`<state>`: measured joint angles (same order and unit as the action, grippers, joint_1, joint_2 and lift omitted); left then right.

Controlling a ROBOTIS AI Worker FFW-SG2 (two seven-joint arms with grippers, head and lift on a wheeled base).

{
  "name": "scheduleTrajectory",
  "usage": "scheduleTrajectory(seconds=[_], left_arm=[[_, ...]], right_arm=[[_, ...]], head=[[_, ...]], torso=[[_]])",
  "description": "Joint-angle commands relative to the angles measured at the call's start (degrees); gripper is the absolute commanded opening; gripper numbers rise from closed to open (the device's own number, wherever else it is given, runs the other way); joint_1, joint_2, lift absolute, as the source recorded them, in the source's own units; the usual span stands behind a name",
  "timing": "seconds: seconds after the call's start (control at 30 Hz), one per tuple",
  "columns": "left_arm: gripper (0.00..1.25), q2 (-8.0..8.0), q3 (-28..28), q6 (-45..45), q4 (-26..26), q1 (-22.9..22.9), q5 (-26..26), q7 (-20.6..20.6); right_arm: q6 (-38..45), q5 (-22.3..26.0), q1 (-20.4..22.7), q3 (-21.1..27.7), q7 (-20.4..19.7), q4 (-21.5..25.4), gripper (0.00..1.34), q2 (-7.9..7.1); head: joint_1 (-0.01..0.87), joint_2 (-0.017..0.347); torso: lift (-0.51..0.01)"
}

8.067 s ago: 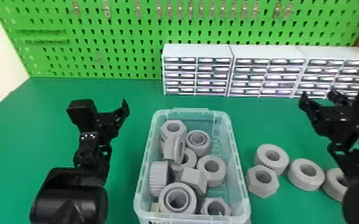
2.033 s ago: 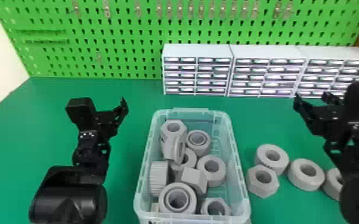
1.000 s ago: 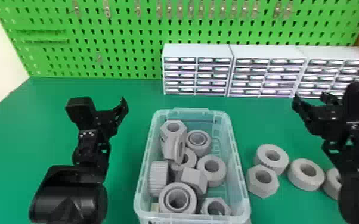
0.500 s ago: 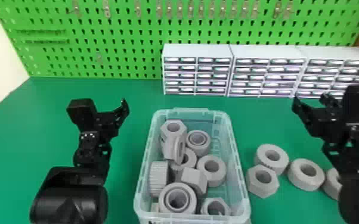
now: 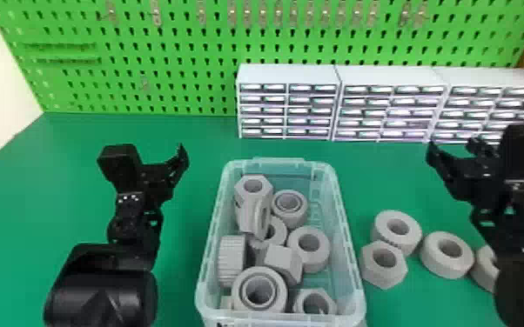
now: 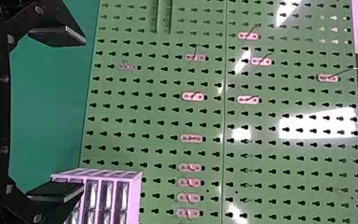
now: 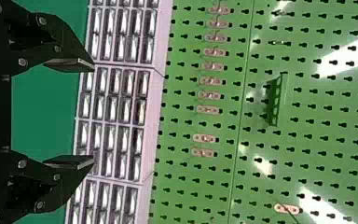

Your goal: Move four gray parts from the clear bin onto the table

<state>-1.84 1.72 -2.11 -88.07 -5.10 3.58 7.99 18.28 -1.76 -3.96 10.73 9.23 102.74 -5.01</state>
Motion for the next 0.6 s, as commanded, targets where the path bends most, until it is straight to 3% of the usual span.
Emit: scheduleTrajectory(seconds=[0.0,0.57], left_arm=[[1.07,0.00,0.04,0.00,0.00,0.00,-0.42,0.00],[1.07,0.00,0.48,-0.35,0.00,-0.09,-1.03,0.00]], right_arm=[[0.00,0.00,0.09,0.08,0.00,0.00,0.78,0.00],[-8.88,0.88,1.76,1.13,0.00,-2.11,0.78,0.79]], head=[[0.693,0.072],[0.693,0.072]], torso=[[-0.052],[-0.052]])
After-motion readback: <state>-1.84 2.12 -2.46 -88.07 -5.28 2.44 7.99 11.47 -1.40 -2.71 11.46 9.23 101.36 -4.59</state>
